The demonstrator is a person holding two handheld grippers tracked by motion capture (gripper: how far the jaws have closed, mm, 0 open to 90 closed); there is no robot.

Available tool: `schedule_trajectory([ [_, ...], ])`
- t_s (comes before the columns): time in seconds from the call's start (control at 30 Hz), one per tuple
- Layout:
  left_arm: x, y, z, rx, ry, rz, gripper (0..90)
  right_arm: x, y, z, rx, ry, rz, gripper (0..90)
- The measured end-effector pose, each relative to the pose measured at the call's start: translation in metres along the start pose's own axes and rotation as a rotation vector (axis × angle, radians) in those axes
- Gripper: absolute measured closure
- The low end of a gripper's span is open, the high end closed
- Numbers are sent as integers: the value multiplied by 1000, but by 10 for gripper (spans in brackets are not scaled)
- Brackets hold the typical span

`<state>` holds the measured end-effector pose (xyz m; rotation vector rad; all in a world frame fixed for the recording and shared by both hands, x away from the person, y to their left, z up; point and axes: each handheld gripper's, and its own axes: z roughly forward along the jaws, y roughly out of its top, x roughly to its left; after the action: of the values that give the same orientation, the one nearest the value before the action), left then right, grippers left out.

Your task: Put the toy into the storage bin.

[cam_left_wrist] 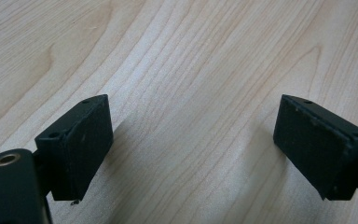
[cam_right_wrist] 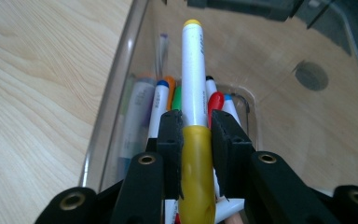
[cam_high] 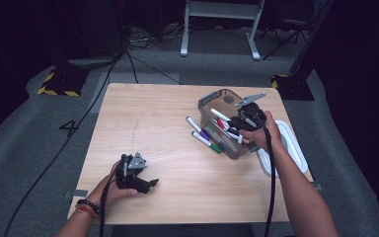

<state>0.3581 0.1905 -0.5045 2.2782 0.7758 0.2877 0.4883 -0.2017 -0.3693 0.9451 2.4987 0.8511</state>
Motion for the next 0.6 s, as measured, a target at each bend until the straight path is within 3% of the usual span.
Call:
schedule_trajectory([
  [0.17,0,0,0,0,0,0,122,-1,1,12,52,4,-6,745],
  [0.6,0,0,0,0,0,0,122,1,-4,24,133,43,-23,742],
])
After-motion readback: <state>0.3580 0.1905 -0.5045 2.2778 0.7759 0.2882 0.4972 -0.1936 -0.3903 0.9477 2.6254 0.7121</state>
